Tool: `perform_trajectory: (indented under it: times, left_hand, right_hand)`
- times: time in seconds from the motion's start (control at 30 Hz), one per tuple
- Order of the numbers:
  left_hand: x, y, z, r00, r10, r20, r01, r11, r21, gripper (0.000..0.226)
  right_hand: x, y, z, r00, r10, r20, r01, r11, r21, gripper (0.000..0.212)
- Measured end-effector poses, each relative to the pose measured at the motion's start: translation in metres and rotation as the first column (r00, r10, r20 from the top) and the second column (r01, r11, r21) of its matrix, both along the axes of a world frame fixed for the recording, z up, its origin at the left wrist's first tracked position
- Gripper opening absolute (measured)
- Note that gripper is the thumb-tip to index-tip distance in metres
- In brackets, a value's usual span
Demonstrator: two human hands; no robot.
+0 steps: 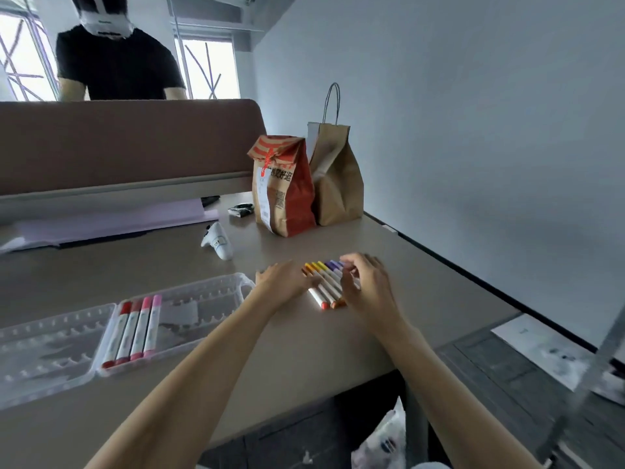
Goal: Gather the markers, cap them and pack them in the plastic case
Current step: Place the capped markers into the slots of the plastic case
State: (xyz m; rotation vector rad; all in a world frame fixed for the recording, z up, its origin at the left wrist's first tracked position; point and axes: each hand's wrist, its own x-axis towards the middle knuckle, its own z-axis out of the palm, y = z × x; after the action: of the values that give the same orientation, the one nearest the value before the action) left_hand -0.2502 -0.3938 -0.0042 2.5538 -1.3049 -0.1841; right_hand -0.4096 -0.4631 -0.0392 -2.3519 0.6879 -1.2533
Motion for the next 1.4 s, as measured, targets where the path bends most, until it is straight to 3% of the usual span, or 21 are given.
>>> perform_trajectory:
  times: [0.3, 0.43, 0.57, 0.67, 0.77, 0.97, 1.2, 1.4]
  left_hand:
    - [0.007, 0.001, 0.012, 1.0, 0.012, -0.027, -0.01, 0.999, 0.054, 0.031]
    - [0.007, 0.005, 0.012, 0.996, -0.006, -0.09, 0.006, 1.0, -0.005, 0.042]
    - [0.01, 0.029, 0.014, 0.971, -0.133, -0.198, 0.082, 0.966, -0.244, 0.038]
    - [0.014, 0.05, 0.018, 0.916, -0.221, -0.334, 0.029, 0.868, -0.495, 0.028]
    - [0.015, 0.063, 0.017, 0.859, -0.292, -0.421, -0.045, 0.775, -0.63, 0.025]
    - [0.019, 0.065, 0.013, 0.854, -0.277, -0.44, -0.092, 0.753, -0.652, 0.023]
    - [0.022, 0.069, 0.011, 0.856, -0.236, -0.46, -0.144, 0.745, -0.651, 0.025]
    - [0.022, 0.076, 0.015, 0.849, -0.224, -0.478, -0.178, 0.732, -0.657, 0.026]
  right_hand:
    - [-0.001, 0.0, -0.001, 0.995, -0.023, -0.094, 0.026, 0.999, 0.034, 0.059]
    - [-0.001, -0.004, -0.002, 0.985, -0.024, -0.17, 0.025, 1.0, 0.002, 0.031]
    - [0.002, -0.001, -0.002, 0.982, -0.05, -0.181, 0.044, 0.998, -0.036, 0.022]
    - [0.02, 0.003, 0.005, 0.949, -0.082, -0.304, 0.08, 0.997, -0.017, 0.035]
    - [0.028, 0.01, 0.012, 0.903, -0.167, -0.395, 0.123, 0.983, -0.134, 0.024]
    - [0.028, 0.018, 0.008, 0.918, -0.11, -0.381, 0.074, 0.991, -0.107, 0.013]
    - [0.022, 0.037, 0.024, 0.907, -0.096, -0.409, 0.059, 0.993, -0.102, 0.017]
    - [0.017, 0.039, 0.019, 0.976, -0.042, -0.215, 0.032, 0.998, -0.048, 0.015]
